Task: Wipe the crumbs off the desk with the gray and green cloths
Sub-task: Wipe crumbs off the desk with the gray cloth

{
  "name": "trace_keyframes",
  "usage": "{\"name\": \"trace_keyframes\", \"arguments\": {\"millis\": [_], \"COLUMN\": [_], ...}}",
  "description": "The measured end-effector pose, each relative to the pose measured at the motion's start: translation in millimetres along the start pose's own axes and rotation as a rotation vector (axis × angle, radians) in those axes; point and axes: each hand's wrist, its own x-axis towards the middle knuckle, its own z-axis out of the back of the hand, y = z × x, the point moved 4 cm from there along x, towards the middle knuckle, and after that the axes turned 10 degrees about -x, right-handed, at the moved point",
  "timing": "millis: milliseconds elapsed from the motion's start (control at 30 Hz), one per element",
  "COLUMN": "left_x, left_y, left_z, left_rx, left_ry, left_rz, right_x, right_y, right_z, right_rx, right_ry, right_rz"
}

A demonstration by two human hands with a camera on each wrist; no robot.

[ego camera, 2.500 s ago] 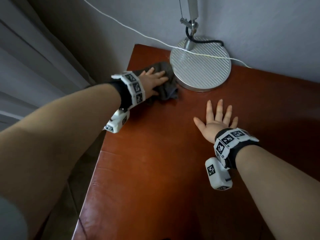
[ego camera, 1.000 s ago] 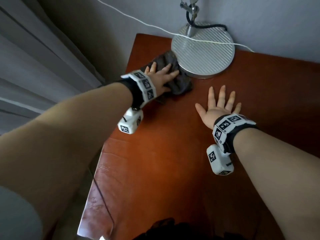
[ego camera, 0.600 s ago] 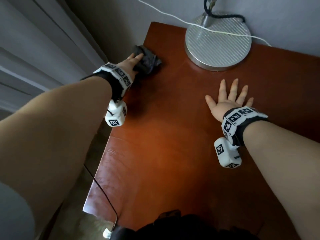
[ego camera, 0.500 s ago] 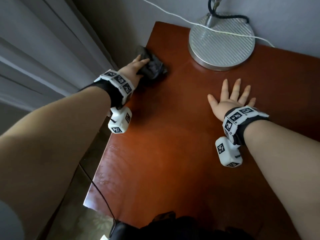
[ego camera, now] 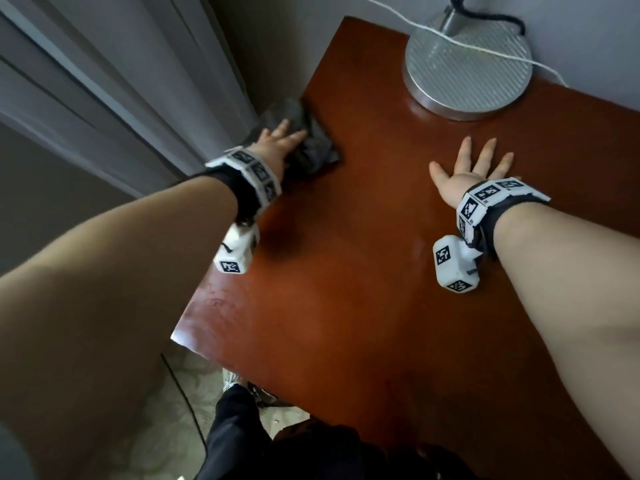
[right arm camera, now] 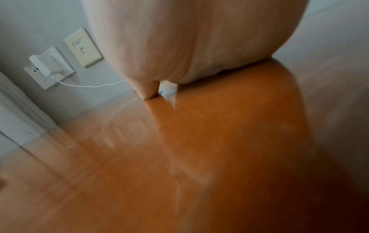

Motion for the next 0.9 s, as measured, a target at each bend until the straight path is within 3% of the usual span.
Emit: {"name": "trace_keyframes", "arguments": {"millis": [100, 167, 233, 267, 333, 400, 467, 600, 667, 767, 900], "left_x": [-32, -56, -79, -90, -112, -126, -122, -113, -123, -149, -198], "left_y": [34, 26, -1, -17, -36, -39, -20, 36, 62, 74, 45], "left_z": [5, -3, -16, -30, -74, -105, -103, -57, -46, -54, -109], "left_rx": [-0.2, -0.259, -0.211, -0.125, 0.217, 0.474, 0.474, 0.142, -0.009, 0.015, 0.443], "left_ry": [-0.183, -0.244, -0.169, -0.062, 0.246, 0.387, 0.344, 0.102, 0.032, 0.031, 0.291], "left_rz": [-0.005, -0.16, -0.38, -0.427, -0.359, -0.311, -0.233, -0.001, 0.043, -0.021, -0.297], "right_x": [1, -1, -4, -4, -6, -9, -12, -26, -35, -51, -79], "right_y": [-1, -1, 0, 0, 0, -2, -9, -25, -33, -39, -31], "right_z": [-1, -2, -1, 0, 1, 0, -1, 5, 10, 8, -8], "right_rx": [0.0, 0.006, 0.003, 0.002, 0.002, -0.009, -0.058, -0.08, -0.023, 0.022, 0.012], "right_ry": [-0.013, -0.023, -0.03, -0.03, -0.028, -0.024, -0.014, 0.026, 0.015, -0.002, 0.003], "right_rz": [0.008, 0.012, 0.021, 0.023, 0.026, 0.046, 0.081, 0.105, 0.069, 0.035, 0.035]}}
